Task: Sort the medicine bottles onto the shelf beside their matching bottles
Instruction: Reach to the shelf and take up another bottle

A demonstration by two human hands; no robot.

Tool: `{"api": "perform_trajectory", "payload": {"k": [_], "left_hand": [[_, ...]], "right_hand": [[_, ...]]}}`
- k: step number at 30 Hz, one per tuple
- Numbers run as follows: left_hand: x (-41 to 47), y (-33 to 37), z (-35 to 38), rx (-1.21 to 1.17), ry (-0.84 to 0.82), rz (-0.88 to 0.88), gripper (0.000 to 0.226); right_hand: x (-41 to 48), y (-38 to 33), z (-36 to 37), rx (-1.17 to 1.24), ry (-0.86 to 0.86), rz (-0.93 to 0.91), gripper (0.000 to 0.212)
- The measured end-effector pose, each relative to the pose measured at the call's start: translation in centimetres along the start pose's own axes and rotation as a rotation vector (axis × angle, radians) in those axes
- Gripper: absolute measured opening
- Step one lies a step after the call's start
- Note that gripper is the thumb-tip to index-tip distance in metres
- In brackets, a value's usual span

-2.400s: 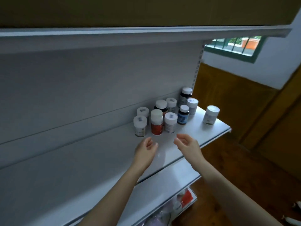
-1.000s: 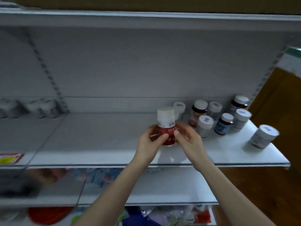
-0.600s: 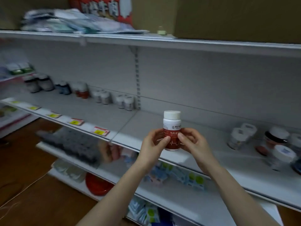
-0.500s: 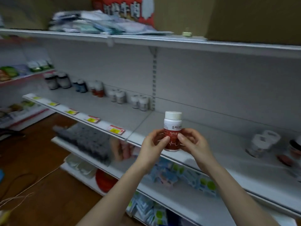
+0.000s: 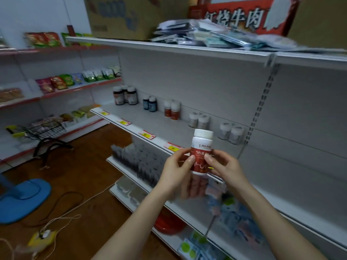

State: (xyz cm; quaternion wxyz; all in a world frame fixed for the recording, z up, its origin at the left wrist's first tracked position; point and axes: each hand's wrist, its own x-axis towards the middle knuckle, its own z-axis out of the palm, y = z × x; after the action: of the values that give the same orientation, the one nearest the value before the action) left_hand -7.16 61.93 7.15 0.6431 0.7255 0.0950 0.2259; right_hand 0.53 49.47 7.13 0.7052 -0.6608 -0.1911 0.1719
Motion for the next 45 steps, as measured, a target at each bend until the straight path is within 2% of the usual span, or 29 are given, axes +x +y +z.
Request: {"api": "perform_trajectory", "payload": {"k": [5,13,17,23,26,31,34,38,45], "left_hand": [[2.2,-1.3,-5.2,-0.013,0.096,-0.038,0.019],[9.3,-5.2,-11.7,-0.024,0.161,-0.093,0.022],[15.0,-6.5,-13.8,-0.033,0.142,-0.117,0.02],[23.1,-7.9,-16.4,0.045,0.098,-0.162,0.03],[26.0,-8.8,-17.8,0.08,0.037,-0.178,0.031],[31.5,-10.7,-19.6,0.093,-0.132,-0.172,0.035],[35.0,-12.4,-20.5,0.131,-0.231,-0.141,0.033],[39.4,-14.9,-21.6,0.178,-0.354,-0.17,0.036],[43.1,-18.9,-22.2,0.307,-0.549,-0.055,0.038]], "right_hand": [[4.3,1.0,5.3,0.03,-0.071,0.043,0.017],[14.0,3.6,11.6,0.012,-0.171,0.1,0.01],[20.1,4.2,13.4,0.015,-0.182,0.12,0.013],[27.5,3.9,15.0,-0.034,-0.181,0.089,0.022],[30.3,4.0,15.8,-0.062,-0.198,0.085,0.025],[34.3,5.3,16.8,-0.074,-0.128,0.084,0.036],[36.1,6.2,17.4,-0.125,-0.015,0.069,0.032],[38.1,7.2,18.5,-0.217,0.139,0.06,0.04],[39.9,9.4,20.8,-0.406,0.321,0.077,0.039]]}}
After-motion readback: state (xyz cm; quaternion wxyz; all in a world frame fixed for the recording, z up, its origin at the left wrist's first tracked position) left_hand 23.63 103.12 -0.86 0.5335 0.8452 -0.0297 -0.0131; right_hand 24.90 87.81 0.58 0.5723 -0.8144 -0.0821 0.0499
